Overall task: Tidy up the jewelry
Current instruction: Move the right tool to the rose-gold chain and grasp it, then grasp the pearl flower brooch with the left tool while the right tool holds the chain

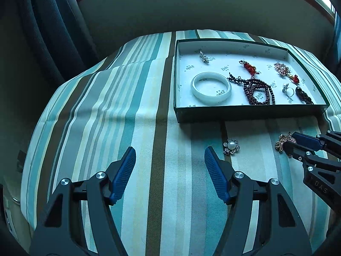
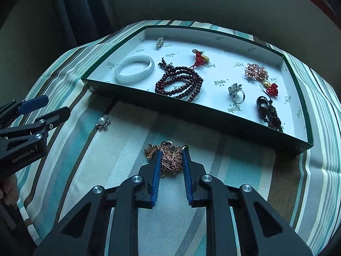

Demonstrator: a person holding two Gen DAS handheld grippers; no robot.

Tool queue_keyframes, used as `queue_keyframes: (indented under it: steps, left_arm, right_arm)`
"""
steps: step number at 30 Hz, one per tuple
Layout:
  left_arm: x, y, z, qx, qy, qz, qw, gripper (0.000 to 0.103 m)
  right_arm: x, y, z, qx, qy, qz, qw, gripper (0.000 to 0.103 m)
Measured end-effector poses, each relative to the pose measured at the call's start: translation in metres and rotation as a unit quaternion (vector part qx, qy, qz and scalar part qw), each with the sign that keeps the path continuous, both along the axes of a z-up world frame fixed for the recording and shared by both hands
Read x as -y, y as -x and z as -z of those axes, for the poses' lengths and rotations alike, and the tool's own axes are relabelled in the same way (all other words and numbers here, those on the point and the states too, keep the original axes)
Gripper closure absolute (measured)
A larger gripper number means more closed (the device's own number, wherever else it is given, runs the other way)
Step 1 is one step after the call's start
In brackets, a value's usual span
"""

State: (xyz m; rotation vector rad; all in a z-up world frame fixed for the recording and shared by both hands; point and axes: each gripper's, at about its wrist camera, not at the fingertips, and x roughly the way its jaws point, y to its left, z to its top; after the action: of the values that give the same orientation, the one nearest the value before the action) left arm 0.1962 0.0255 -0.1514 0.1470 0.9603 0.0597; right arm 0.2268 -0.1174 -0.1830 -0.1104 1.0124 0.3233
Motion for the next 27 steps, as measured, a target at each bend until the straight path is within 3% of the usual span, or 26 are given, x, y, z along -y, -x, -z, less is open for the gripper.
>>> queue_keyframes:
  steps: [15,27]
  left_arm:
    - [0.003,0.001,0.003,-0.002,0.001,0.003,1.0,0.036]
    - [0.028,-0.004,0.003,-0.003,0.009,0.027,0.9996,0.036]
  right_arm:
    - [0.01,0.006,-0.008,0.009,-0.002,0.012,1.0,0.089]
    - [0.056,0.013,-0.025,0.031,0.017,0.055,0.998,0.089]
